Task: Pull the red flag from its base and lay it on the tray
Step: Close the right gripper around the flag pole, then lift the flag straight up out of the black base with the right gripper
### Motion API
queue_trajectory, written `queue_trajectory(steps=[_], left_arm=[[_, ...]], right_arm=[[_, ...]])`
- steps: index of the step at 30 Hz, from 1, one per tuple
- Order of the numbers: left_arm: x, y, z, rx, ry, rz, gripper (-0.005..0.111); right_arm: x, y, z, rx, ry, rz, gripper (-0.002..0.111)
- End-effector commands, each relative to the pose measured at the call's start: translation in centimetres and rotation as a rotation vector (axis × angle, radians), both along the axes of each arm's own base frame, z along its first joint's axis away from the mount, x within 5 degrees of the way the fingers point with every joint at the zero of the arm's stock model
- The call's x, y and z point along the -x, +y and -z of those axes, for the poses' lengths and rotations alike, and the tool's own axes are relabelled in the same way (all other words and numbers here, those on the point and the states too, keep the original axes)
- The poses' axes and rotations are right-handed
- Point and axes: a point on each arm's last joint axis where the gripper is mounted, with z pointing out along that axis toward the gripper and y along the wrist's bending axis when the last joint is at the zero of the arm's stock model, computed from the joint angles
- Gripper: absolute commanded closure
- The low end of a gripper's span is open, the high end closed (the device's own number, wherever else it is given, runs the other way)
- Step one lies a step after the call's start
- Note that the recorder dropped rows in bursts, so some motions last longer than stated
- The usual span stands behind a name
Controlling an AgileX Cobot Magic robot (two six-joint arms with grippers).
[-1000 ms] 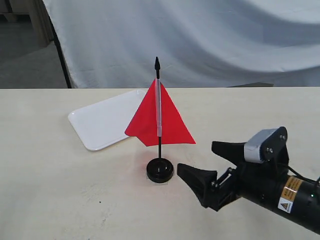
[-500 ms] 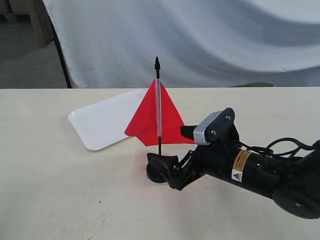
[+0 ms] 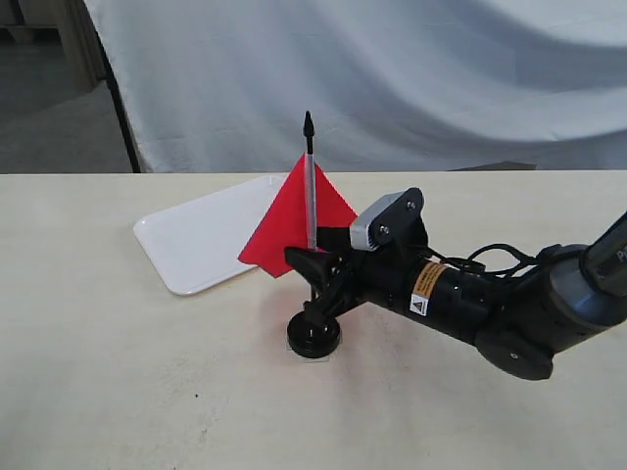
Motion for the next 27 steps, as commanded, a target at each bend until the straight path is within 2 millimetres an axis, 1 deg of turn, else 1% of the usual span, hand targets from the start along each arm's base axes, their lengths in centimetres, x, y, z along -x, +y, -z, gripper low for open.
queue_trajectory(steps=[1,7,11,13,14,15,16,17,18,19,20,21,22,23,24,27], left_arm=[[0.0,0.0,0.0,0.007,-0.003,0.002,0.105],[0.0,0.0,0.0,0.007,-0.003,0.002,0.105],[0.0,0.0,0.0,0.007,-0.003,0.002,0.105],[0.0,0.0,0.0,0.007,-0.003,0.002,0.105],[0.0,0.0,0.0,0.007,-0.003,0.002,0.105],[0.0,0.0,0.0,0.007,-0.003,0.002,0.105],[0.0,0.0,0.0,0.007,-0.003,0.002,0.105],[0.0,0.0,0.0,0.007,-0.003,0.002,0.105],[0.0,0.0,0.0,0.007,-0.003,0.002,0.105],[0.0,0.0,0.0,0.007,-0.003,0.002,0.105],[0.0,0.0,0.0,0.007,-0.003,0.002,0.105],[0.0,0.0,0.0,0.007,-0.003,0.002,0.105],[0.0,0.0,0.0,0.007,-0.003,0.002,0.105],[0.0,0.0,0.0,0.007,-0.003,0.002,0.105],[0.0,0.0,0.0,0.007,-0.003,0.002,0.105],[0.0,0.0,0.0,0.007,-0.003,0.002,0.105]], right_arm=[[0.3,0.4,-0.2,-0.002,-0.022,-0.064,0.108],[0.4,0.4,-0.4,-0.007,-0.030,-0.073,0.109],[0.7,0.6,-1.8,-0.013,-0.058,-0.115,0.109],[1.2,0.5,-4.6,-0.010,-0.069,-0.134,0.109],[1.3,0.4,-5.3,0.008,-0.075,-0.123,0.109],[1.3,0.0,-6.6,0.047,-0.090,-0.087,0.109],[1.3,-0.2,-7.3,0.070,-0.108,-0.062,0.109],[1.0,-0.7,-8.9,0.108,-0.162,0.000,0.109],[0.7,-0.9,-9.8,0.138,-0.186,0.036,0.109],[-0.1,-1.2,-11.0,0.223,-0.213,0.089,0.109],[-0.6,-1.3,-11.4,0.272,-0.219,0.111,0.109],[-1.9,-1.5,-12.3,0.379,-0.227,0.154,0.109],[-3.2,-1.1,-12.9,0.480,-0.234,0.180,0.109],[-3.9,-0.8,-13.1,0.534,-0.242,0.187,0.109],[-5.3,0.1,-13.5,0.646,-0.248,0.197,0.109],[-7.2,2.1,-12.6,0.874,-0.261,0.160,0.109]])
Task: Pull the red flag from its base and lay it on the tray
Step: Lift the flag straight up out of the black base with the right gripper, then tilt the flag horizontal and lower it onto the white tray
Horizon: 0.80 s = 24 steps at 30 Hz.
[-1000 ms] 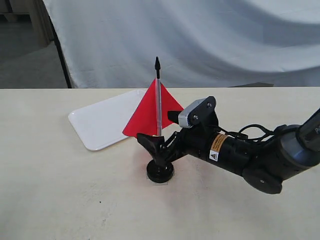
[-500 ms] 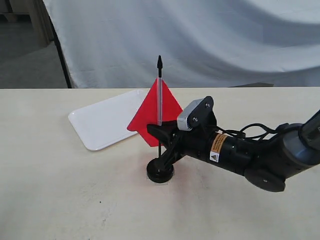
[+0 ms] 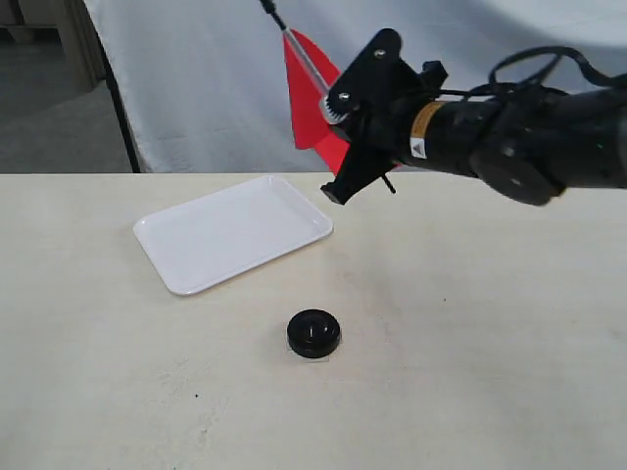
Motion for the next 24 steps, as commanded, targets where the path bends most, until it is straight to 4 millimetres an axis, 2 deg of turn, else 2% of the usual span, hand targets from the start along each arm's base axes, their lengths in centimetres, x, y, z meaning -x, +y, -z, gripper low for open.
queue_trajectory(steps=[1,2,4,9,17,24], left_arm=[[0.0,0.0,0.0,0.007,-0.003,0.002,0.105],[0.0,0.0,0.0,0.007,-0.003,0.002,0.105],[0.0,0.0,0.0,0.007,-0.003,0.002,0.105],[0.0,0.0,0.0,0.007,-0.003,0.002,0.105],[0.0,0.0,0.0,0.007,-0.003,0.002,0.105],[0.0,0.0,0.0,0.007,-0.003,0.002,0.105]], right_arm=[[-2.6,2.6,1.5,0.341,0.028,0.001,0.109],[-3.6,3.8,2.4,0.434,0.018,-0.027,0.109],[-4.5,5.1,3.5,0.507,-0.014,-0.069,0.109],[-6.0,7.9,6.9,0.613,-0.058,-0.144,0.109],[-6.7,11.5,10.6,0.658,-0.057,-0.193,0.109],[-6.4,13.2,12.7,0.698,-0.109,-0.272,0.109]])
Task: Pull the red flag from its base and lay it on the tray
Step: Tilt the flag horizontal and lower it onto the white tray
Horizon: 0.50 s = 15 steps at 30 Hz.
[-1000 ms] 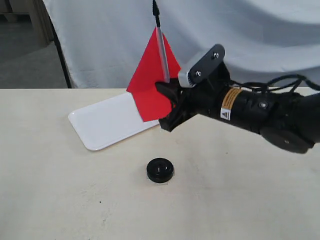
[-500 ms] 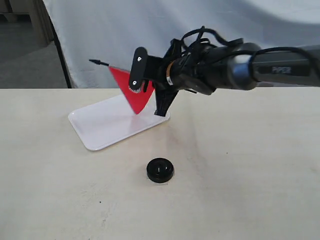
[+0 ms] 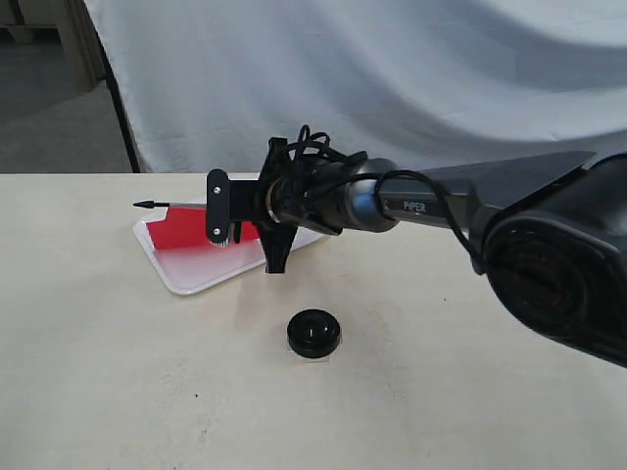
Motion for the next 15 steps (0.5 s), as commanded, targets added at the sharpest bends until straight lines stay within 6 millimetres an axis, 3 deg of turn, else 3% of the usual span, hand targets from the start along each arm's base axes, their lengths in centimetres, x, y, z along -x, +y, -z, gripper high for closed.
queue_trajectory(steps=[1,5,15], left_arm=[[0.0,0.0,0.0,0.007,-0.003,0.002,0.105],[0.0,0.0,0.0,0.007,-0.003,0.002,0.105],[0.0,0.0,0.0,0.007,-0.003,0.002,0.105]], right_arm=[[0.2,1.1,1.1,0.053,-0.046,-0.086,0.109],[0.0,1.6,2.0,0.072,-0.056,-0.090,0.109],[-1.0,1.5,1.5,0.083,-0.096,-0.014,0.108]])
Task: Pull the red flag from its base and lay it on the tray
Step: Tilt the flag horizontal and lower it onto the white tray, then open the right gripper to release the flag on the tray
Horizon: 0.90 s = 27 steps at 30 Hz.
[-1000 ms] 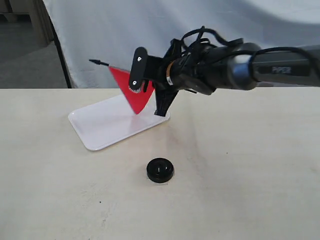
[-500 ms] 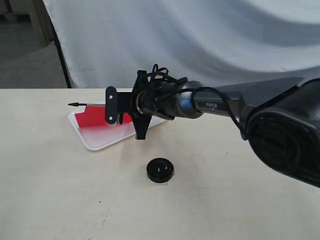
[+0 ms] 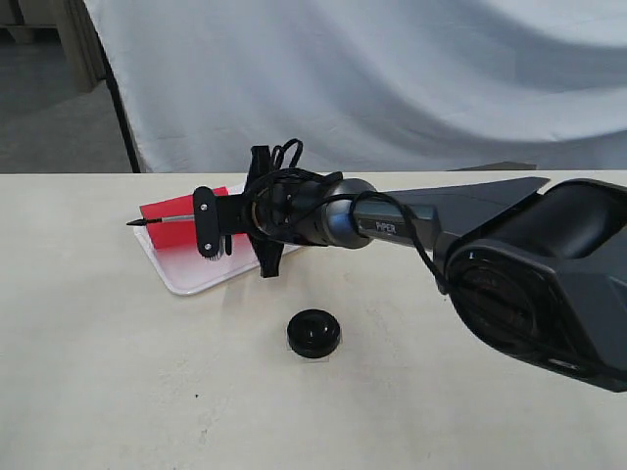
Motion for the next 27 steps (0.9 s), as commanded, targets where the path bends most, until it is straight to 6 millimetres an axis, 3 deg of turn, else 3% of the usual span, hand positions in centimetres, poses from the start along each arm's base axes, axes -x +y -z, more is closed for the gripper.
queue_trajectory(steps=[1,3,6,8,10,21,24,27], left_arm=[[0.0,0.0,0.0,0.007,-0.003,0.002,0.105],[0.0,0.0,0.0,0.007,-0.003,0.002,0.105],[0.0,0.0,0.0,0.007,-0.003,0.002,0.105],[0.0,0.0,0.0,0.007,-0.003,0.002,0.105],[0.0,0.0,0.0,0.007,-0.003,0.002,0.105],[0.0,0.0,0.0,0.007,-0.003,0.002,0.105],[0.0,0.0,0.0,0.007,-0.003,0.002,0.105],[0.0,0.0,0.0,0.007,-0.003,0.002,0.105]], right_arm=[[-0.3,-0.2,-0.1,0.007,-0.010,0.022,0.105],[-0.3,-0.2,0.0,0.008,-0.009,0.022,0.095],[-0.3,-0.2,0.2,0.010,-0.006,0.022,0.067],[-0.2,-0.3,0.2,-0.002,0.005,0.032,0.042],[0.0,0.0,0.3,-0.014,0.015,0.036,0.031],[1.3,1.1,-0.3,0.057,-0.001,0.064,0.032],[1.9,1.7,-1.0,0.095,-0.034,0.056,0.040],[3.1,2.7,-1.6,0.112,-0.040,0.062,0.056]])
